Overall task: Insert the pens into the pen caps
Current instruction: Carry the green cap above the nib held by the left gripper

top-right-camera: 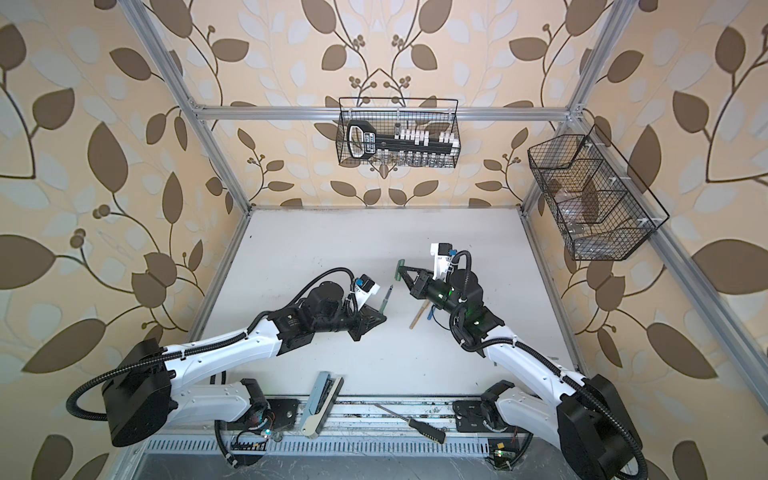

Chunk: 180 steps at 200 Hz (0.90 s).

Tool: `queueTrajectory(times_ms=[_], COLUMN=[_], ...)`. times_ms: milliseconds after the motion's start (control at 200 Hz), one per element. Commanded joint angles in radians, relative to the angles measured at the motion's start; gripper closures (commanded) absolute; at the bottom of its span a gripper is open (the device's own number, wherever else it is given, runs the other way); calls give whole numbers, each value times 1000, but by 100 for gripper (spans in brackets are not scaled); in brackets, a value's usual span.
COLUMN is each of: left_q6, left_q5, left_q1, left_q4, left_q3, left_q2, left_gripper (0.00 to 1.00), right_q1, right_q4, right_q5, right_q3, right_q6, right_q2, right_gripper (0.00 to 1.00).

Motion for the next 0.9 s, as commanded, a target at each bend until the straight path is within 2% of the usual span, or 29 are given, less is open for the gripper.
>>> queueTrajectory(times_ms=[0,520,895], left_q6=[16,5,1], left_q5=[8,39,17], left_q1=[-8,-17,-19], left_q4=[46,67,69], left_q3=[41,51,38], left_q2=[-29,-38,-47], left_gripper=[99,98,98], right_q1=[5,35,42], right_q4=[24,74,58], right_q5=[-12,34,40], right_q3=[-7,20,18], right_q6=[19,2,-6], right_q2=[-22,17,-9], right_gripper=[85,85,85])
